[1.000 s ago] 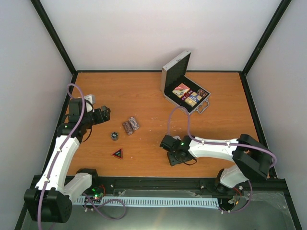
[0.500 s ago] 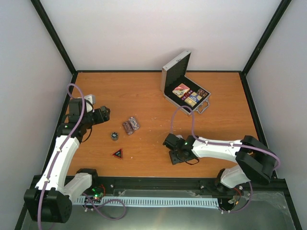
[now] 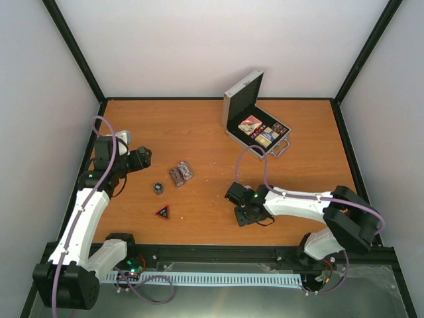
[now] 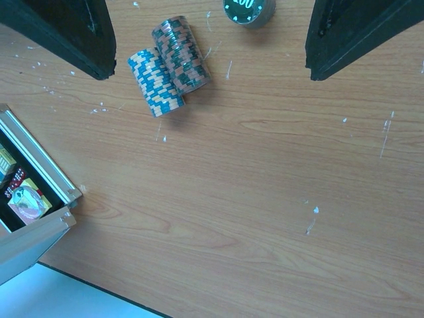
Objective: Pack up texas hold em set
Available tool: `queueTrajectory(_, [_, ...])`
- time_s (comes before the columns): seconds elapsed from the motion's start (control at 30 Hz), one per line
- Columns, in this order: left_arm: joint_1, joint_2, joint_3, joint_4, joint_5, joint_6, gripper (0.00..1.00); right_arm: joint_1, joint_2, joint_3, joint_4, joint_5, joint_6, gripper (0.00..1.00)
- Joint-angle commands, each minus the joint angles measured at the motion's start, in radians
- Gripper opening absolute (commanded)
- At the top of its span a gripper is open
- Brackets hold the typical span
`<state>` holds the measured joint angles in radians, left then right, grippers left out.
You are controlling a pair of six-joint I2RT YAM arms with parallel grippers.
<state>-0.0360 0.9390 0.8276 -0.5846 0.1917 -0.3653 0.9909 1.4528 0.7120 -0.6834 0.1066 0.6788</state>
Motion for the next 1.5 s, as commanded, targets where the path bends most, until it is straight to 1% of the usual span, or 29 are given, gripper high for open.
queueTrajectory(0.0, [-0.005,-0.025,0.037,0.005,0.002,-0.006,0.79,-0.038,0.030,0.002,-0.057,0.030,-0.028,0.52])
queueTrajectory(0.2, [-0.005,-0.024,0.035,0.004,-0.001,-0.007,0.79,-0.164,0.018,0.078,-0.040,0.030,-0.117,0.52])
queueTrajectory(0.33, [-0.004,-0.021,0.035,0.010,-0.005,-0.011,0.79,-0.249,0.052,0.158,-0.041,0.038,-0.210,0.52])
queueTrajectory(0.47, [-0.004,-0.008,0.034,0.018,-0.004,-0.008,0.79,-0.324,0.097,0.279,-0.066,0.062,-0.289,0.53])
queueTrajectory(0.6, [-0.005,0.008,0.032,0.032,-0.002,-0.007,0.79,-0.426,0.158,0.419,-0.077,0.071,-0.369,0.54])
queueTrajectory(0.83, [-0.005,0.037,0.040,0.057,-0.009,-0.010,0.79,-0.570,0.346,0.689,-0.089,0.067,-0.446,0.54])
queueTrajectory(0.97, [-0.004,0.057,0.041,0.071,-0.015,-0.016,0.79,-0.618,0.463,0.800,-0.102,0.072,-0.475,0.54])
queueTrajectory(1.07, [-0.005,0.073,0.042,0.084,-0.020,-0.019,0.79,-0.640,0.531,0.850,-0.105,0.081,-0.487,0.54])
queueTrajectory(1.23, [-0.004,0.101,0.044,0.106,-0.032,-0.018,0.80,-0.664,0.612,0.929,-0.101,0.105,-0.493,0.54])
queueTrajectory(1.47, [-0.005,0.146,0.063,0.122,-0.039,-0.007,0.80,-0.694,0.706,1.072,-0.145,0.114,-0.507,0.55])
